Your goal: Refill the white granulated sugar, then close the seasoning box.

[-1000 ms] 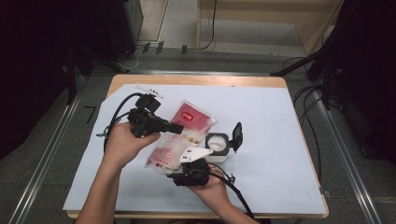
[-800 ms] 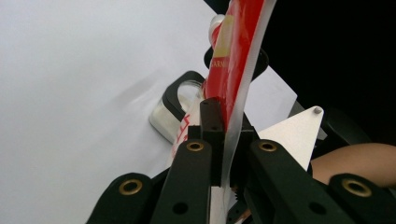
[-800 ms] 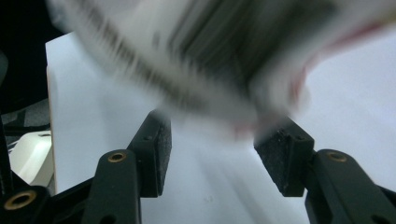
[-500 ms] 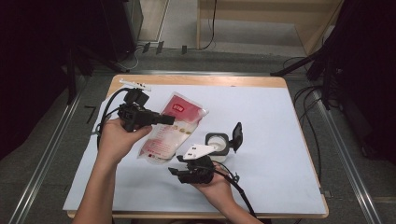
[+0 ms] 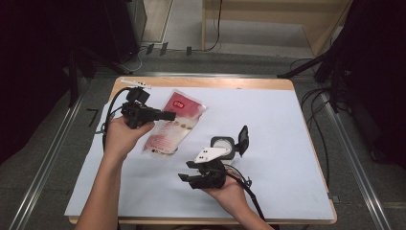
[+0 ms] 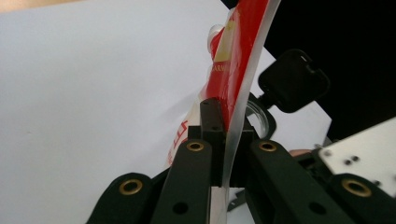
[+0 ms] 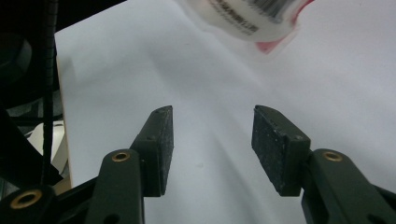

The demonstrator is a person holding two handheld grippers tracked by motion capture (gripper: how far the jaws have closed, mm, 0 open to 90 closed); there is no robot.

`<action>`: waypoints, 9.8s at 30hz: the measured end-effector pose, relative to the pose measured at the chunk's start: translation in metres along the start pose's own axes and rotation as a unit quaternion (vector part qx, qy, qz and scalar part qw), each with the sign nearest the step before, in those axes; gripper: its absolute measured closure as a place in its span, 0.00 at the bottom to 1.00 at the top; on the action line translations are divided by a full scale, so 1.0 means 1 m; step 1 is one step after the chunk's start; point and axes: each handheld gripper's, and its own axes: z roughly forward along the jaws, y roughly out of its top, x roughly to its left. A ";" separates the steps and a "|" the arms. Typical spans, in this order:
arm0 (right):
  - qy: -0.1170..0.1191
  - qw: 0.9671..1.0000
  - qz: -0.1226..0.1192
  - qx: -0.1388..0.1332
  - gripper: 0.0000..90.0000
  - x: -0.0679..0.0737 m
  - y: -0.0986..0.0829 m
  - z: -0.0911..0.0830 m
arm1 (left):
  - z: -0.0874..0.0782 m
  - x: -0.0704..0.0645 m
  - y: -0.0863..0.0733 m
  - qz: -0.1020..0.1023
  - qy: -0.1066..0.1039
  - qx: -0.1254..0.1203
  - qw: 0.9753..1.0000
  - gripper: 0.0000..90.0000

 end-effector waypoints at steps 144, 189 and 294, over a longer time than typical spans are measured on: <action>-0.008 1.000 -0.017 -0.003 0.56 -0.011 0.005 -0.018 | -0.033 0.051 -0.077 -0.002 -0.011 0.005 1.000 0.64; 0.017 0.998 0.050 0.029 1.00 -0.039 0.022 -0.075 | -0.072 0.071 -0.118 -0.035 0.037 -0.016 0.999 0.54; -0.065 0.992 0.104 0.014 1.00 -0.097 0.019 -0.138 | -0.060 0.084 -0.127 -0.032 0.059 -0.014 0.998 0.48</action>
